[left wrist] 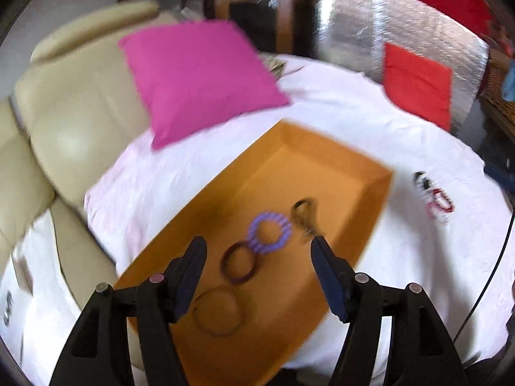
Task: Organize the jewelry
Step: 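Move both tools back to the remaining bracelets on the table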
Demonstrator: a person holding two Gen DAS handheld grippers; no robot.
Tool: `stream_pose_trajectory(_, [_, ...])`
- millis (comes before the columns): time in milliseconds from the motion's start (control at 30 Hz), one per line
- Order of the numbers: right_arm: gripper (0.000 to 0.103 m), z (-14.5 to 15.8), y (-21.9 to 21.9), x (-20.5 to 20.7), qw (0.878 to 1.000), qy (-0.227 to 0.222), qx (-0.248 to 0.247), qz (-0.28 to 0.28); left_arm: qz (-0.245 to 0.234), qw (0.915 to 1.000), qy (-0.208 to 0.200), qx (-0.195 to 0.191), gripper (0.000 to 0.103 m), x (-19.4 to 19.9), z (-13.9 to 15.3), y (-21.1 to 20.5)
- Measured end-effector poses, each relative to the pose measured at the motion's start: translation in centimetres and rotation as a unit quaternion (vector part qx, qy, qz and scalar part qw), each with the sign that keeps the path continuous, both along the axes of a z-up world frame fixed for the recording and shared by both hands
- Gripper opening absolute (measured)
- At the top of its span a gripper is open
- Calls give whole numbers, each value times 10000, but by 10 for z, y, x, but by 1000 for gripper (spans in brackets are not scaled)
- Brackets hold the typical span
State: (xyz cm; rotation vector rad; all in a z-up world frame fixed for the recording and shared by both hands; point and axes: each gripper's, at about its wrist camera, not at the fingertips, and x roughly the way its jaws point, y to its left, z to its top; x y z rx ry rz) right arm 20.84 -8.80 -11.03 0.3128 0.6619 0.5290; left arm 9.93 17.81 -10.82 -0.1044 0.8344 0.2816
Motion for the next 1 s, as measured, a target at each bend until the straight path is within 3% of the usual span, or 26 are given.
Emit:
stream_pose_trajectory(167, [44,-19,-92,-10,9954,202,307,-888,-395,9984,-295,281,68,25,23,-54])
stream_pose_trajectory(367, [44,-52,-142,0,9897,507,469,-1255,-605,9953,-642,398,69,68,22,-116])
stream_pose_trajectory(633, [44,-63,-172,17,9864,751,479,-1382,-564,9966,-574,159,69,122,-15,-163])
stream_pose_trajectory(733, [44,-65,-178,17,9856,830,440,-1406,-615,9960,-582,299,69,129,-36,-173])
stream_pose_trajectory(800, [44,-67,-179,18,9853,889,370,-1413,-677,9965,-268,398,69,137,-53,-179])
stream_pose_trajectory(867, [44,-70,-177,17,9846,968,267,-1432,-807,9961,-66,363,68,141,-59,-182])
stream_pose_trajectory(1000, [44,-76,-173,18,9826,1156,205,-1441,-985,9925,-185,704,69,139,-56,-192])
